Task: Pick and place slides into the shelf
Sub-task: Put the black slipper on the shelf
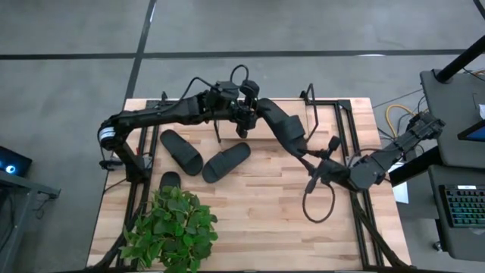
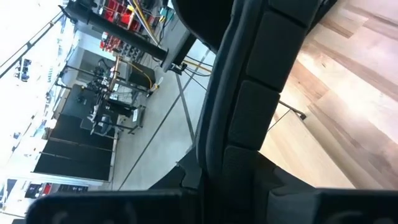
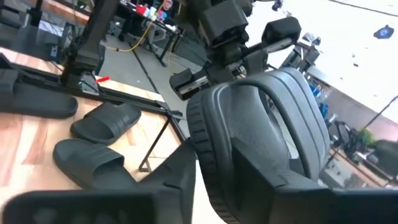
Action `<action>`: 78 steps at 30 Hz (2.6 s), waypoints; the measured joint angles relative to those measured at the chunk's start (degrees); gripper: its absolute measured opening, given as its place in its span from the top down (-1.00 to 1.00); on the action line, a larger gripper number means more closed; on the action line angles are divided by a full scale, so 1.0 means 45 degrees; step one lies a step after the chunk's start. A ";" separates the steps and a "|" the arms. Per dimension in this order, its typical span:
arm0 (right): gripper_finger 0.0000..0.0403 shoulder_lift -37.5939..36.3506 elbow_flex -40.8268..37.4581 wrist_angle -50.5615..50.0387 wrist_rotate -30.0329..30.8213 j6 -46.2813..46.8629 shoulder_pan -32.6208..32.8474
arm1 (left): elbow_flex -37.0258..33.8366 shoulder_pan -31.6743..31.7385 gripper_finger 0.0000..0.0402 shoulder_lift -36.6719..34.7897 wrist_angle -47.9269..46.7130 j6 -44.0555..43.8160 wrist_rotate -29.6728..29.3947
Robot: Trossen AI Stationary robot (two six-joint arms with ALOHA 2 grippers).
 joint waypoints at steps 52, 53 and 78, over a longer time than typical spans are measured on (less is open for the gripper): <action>0.31 0.2043 0.4135 -1.0104 0.0376 0.3248 0.1916 | -0.0073 -0.1665 0.82 -0.0082 -0.1931 0.2539 0.0074; 0.30 0.2208 0.4227 -1.0093 0.0716 0.3104 0.1913 | -0.0073 -0.1703 0.82 -0.0077 -0.1898 0.2544 0.0092; 0.77 0.2817 0.4648 -1.0015 0.1217 0.2434 0.1718 | -0.0049 -0.2205 0.82 -0.0063 -0.1253 0.2521 0.0338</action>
